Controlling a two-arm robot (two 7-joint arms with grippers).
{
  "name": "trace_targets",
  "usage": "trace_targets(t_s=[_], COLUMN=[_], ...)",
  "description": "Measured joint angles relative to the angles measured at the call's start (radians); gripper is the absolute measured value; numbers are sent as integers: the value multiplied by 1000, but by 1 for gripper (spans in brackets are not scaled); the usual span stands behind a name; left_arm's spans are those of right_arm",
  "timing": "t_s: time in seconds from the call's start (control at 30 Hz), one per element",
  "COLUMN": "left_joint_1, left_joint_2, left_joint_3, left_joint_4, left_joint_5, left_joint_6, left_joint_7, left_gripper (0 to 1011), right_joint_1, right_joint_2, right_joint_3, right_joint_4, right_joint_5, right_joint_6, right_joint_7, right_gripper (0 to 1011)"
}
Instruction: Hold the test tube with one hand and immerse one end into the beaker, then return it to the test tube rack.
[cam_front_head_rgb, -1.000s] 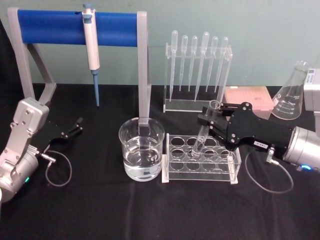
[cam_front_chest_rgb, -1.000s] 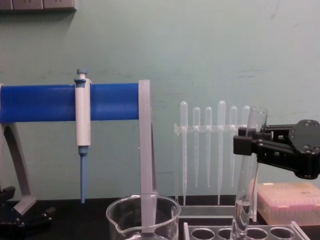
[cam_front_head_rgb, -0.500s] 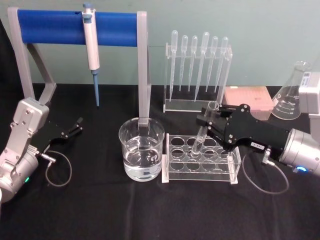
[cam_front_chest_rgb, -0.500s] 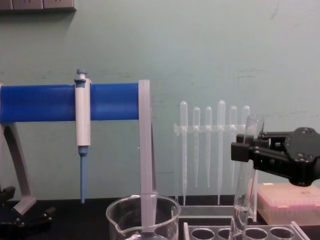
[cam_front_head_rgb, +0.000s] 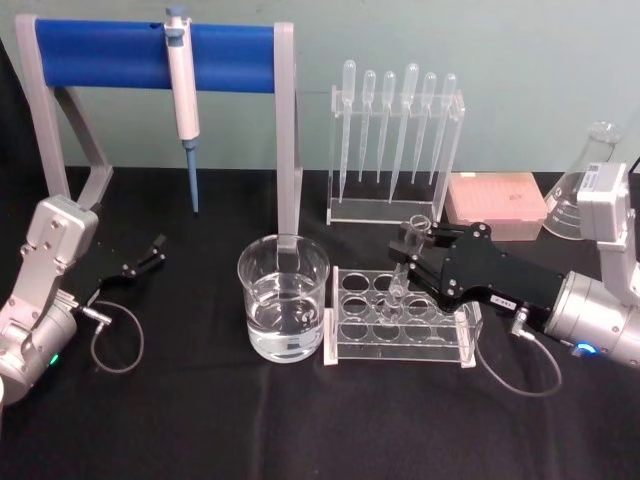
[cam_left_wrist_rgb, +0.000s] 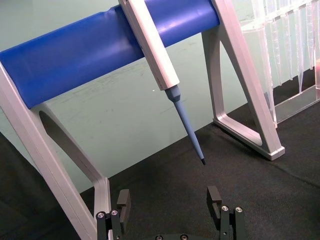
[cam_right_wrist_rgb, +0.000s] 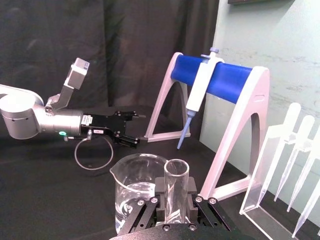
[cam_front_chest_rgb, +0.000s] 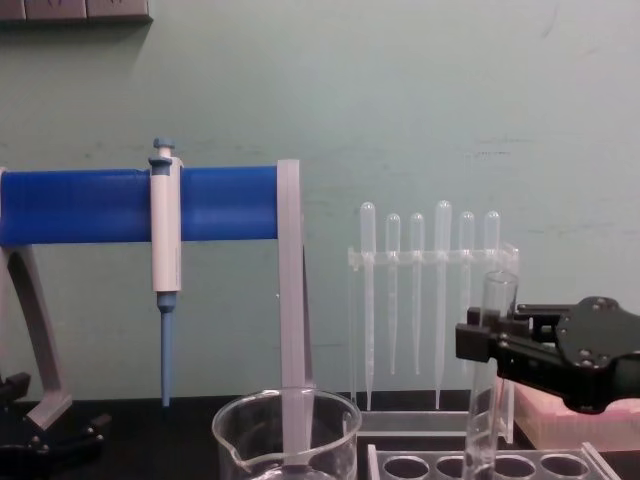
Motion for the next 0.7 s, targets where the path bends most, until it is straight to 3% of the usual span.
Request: trace_targets(t_s=[0.7], left_joint_1=[0], left_joint_2=[0], left_joint_3=[0], left_joint_4=[0], left_joint_5=[0], left_joint_6=[0], left_joint_7=[0], left_gripper=[1000], right_joint_1=[5], right_joint_2=[-29], right_joint_3=[-13], right_joint_4=[57], right_joint_5=[-31], right_joint_6=[-25], right_joint_7=[19], right_gripper=[242])
